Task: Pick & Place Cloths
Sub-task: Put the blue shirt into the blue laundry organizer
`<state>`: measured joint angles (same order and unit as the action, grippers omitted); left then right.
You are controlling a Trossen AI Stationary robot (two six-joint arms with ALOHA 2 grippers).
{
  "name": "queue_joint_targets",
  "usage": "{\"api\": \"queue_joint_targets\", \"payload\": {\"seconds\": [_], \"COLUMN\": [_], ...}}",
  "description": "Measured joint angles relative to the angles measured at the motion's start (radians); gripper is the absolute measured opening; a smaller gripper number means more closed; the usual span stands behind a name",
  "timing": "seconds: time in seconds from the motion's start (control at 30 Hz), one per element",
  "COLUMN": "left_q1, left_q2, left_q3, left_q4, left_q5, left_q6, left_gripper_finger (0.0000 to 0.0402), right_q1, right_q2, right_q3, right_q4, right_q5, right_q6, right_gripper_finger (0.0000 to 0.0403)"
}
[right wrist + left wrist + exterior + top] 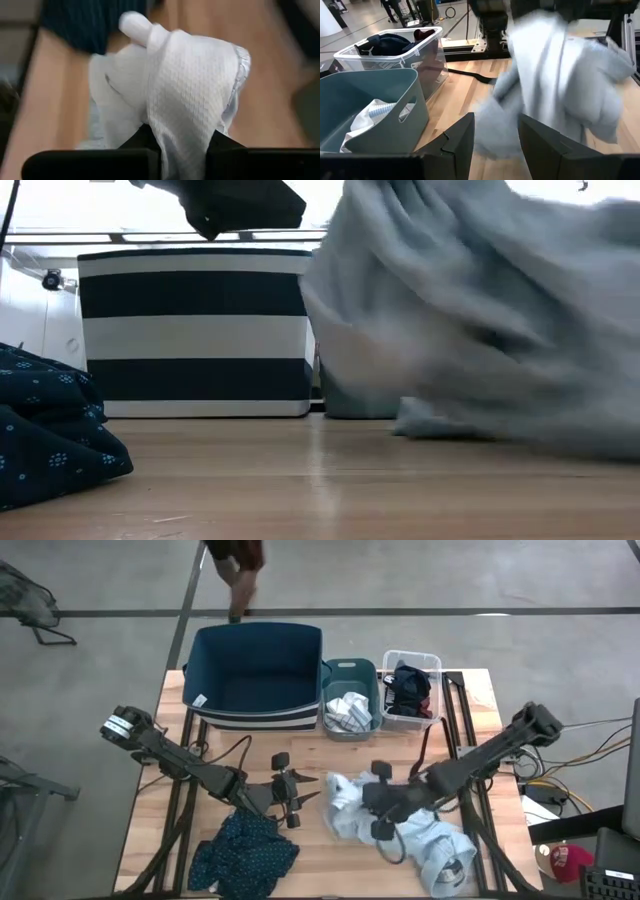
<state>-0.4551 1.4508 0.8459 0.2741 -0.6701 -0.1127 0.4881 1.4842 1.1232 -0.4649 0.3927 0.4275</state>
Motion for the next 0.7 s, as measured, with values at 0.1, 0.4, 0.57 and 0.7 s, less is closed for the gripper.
{"api": "queue_joint_targets", "payload": {"seconds": [0.1, 0.4, 0.57, 0.7], "left_q1": [0.0, 0.001, 0.0, 0.0], "left_q2": [0.0, -0.001, -0.001, -0.001], "left_q3": [0.0, 0.001, 0.0, 0.0], "left_q4": [0.005, 0.013, -0.008, -0.004], "left_q5": [0.0, -0.004, 0.002, 0.003], "left_q6": [0.001, 0.003, 0.006, 0.006], "left_gripper_finger": [0.0156, 0.0156, 0.0156, 0.0156], "right_q1": [-0.013, -0.015, 0.004, 0.031], "right_q2": [-0.057, -0.166, -0.206, -0.196], "right_q3": [0.053, 0.279, 0.317, 0.245], "right_q4": [0.064, 0.004, -0.319, -0.487], "right_q5": [0.058, 0.251, 0.213, 0.129], "right_q6": [-0.099, -0.294, -0.031, 0.223], "right_gripper_finger": [0.0031, 0.003, 0.0034, 0.0043]}}
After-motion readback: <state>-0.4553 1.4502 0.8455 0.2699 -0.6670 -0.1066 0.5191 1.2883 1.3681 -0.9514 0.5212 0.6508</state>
